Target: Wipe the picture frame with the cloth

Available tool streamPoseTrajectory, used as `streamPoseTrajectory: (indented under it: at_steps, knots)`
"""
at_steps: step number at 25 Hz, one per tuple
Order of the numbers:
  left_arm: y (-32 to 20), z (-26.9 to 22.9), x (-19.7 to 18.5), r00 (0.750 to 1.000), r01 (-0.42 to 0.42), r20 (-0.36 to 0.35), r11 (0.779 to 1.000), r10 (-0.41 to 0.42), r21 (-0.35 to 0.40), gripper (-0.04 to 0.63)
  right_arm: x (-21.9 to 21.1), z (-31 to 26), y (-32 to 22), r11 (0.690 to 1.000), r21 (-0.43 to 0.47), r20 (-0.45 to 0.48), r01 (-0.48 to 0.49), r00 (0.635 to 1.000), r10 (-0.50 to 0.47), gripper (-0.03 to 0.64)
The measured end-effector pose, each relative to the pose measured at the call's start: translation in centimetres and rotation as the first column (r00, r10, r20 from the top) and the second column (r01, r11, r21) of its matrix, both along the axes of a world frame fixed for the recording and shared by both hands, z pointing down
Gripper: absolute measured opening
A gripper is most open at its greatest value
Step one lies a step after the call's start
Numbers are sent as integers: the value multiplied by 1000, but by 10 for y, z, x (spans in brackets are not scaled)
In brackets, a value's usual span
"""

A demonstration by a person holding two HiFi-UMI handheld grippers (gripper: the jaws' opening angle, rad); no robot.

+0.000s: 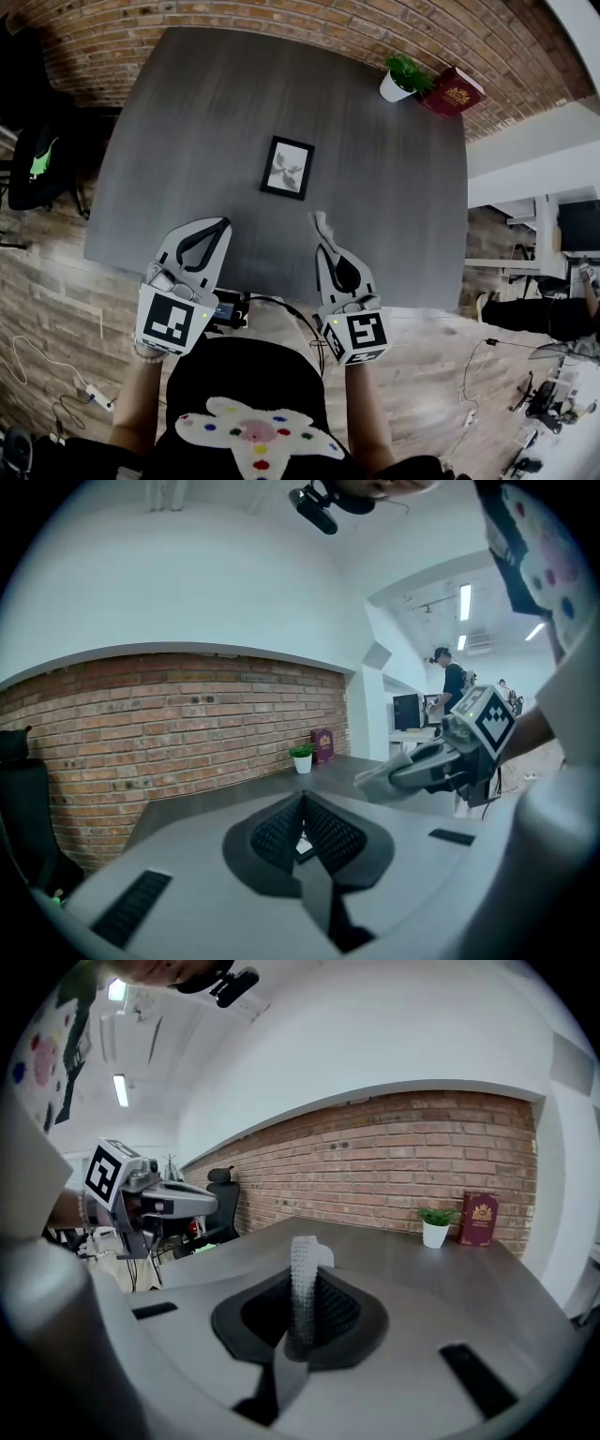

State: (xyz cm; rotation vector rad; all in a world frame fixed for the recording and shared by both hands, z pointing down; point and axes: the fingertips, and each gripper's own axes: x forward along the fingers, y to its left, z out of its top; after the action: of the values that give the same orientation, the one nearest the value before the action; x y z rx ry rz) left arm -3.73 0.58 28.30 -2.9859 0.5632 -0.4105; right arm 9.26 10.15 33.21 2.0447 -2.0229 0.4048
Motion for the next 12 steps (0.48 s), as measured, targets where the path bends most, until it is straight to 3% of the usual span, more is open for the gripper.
streamPoseTrajectory:
  at_steps: [12]
  knots:
    - [1,2,1,1000,-8,7,1000,8,-3,9,-2,-7,-3,1000,23,-6,-13,1000,14,23]
